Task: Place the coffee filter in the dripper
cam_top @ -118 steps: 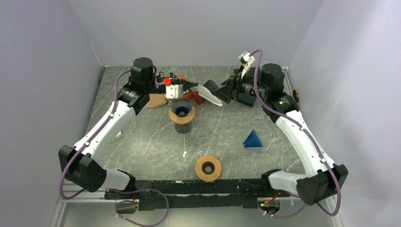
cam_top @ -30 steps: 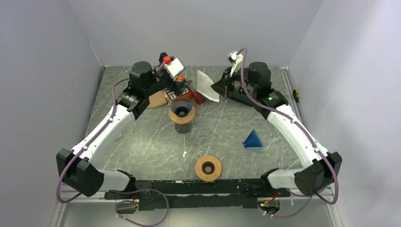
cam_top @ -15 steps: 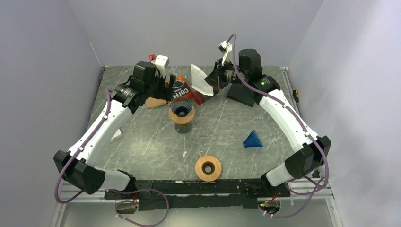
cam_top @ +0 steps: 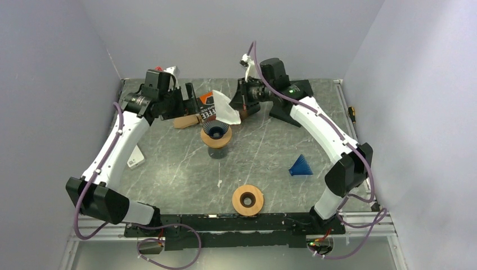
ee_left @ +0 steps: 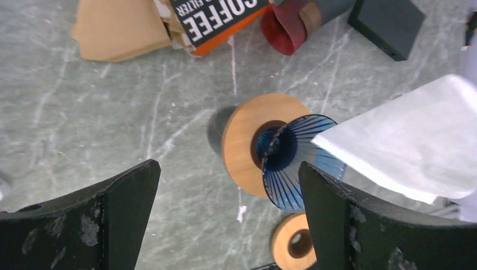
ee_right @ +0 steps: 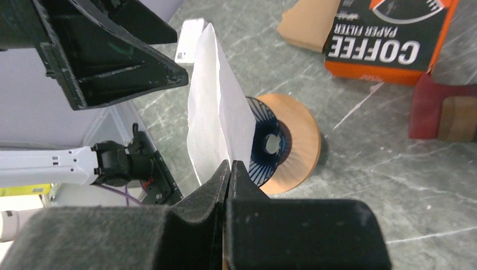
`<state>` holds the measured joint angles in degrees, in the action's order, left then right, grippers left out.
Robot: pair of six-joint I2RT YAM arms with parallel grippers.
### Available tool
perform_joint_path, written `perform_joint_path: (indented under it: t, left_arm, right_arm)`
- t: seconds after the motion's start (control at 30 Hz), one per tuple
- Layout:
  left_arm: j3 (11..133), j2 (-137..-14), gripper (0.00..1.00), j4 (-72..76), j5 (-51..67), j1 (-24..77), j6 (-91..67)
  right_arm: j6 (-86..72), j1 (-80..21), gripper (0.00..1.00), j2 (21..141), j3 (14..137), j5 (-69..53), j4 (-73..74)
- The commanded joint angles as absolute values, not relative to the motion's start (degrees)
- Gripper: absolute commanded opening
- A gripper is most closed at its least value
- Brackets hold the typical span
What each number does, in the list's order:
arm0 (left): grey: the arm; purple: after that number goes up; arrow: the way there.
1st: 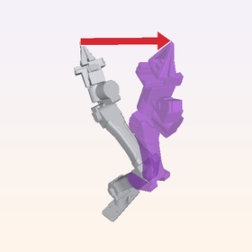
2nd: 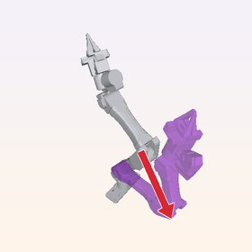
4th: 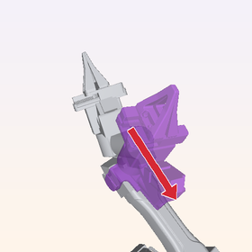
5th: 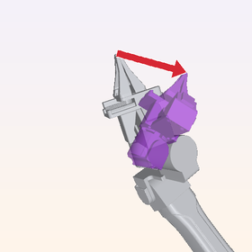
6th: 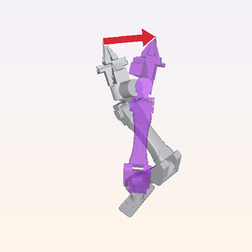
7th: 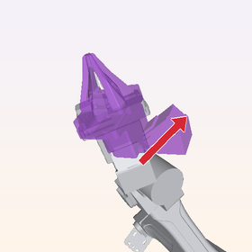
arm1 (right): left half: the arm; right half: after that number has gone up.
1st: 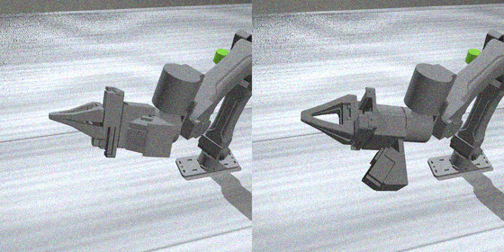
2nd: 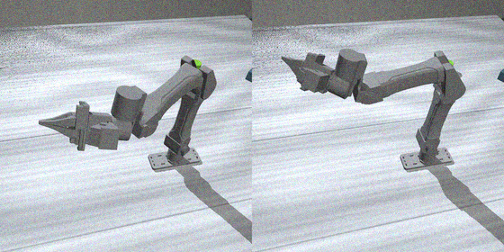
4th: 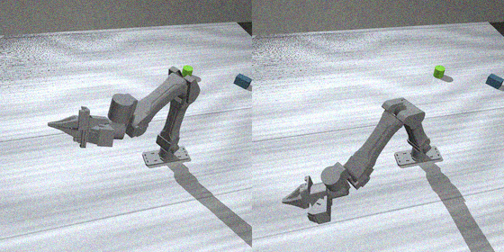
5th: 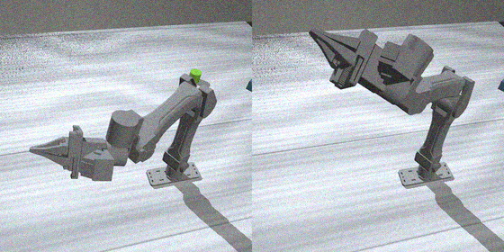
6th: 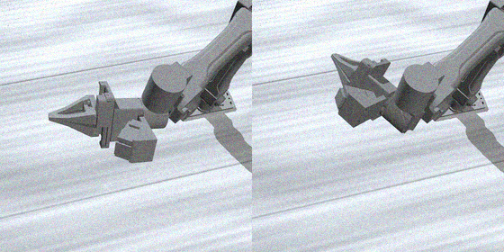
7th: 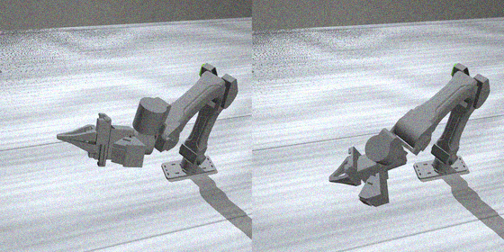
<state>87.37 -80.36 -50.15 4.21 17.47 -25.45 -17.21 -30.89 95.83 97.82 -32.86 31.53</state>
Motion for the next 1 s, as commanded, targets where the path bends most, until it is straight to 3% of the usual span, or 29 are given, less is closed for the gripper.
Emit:
perform_joint_path:
  t: [0.0,0.57,0.67,0.73,0.97]
  left_arm:
    - [84.8,-76.47,0.99,-44.42,12.93,15.59,-31.89]
    - [82.04,-77.73,0.99,-38.16,24.96,14.77,-33.75]
    - [82.89,-78.77,1.0,-39.13,27.18,14.85,-33.5]
    - [82.94,-78.88,1.0,-38.97,27.62,15.01,-33.3]
    - [83.39,-78.55,0.99,-39.2,27.42,15.42,-32.04]
  right_arm:
    - [-18.85,-33.18,0.0,97.03,102.14,-29.93,35.8]
    - [-14.59,-41.53,0.01,101.33,106.89,-10.91,43.49]
    - [-14.59,-42.04,0.11,101.71,107.24,-11.03,43.32]
    - [-14.75,-42.18,0.27,101.54,106.95,-11.2,42.8]
    - [-15.1,-42.36,0.4,100.54,106.08,-11.55,40.86]
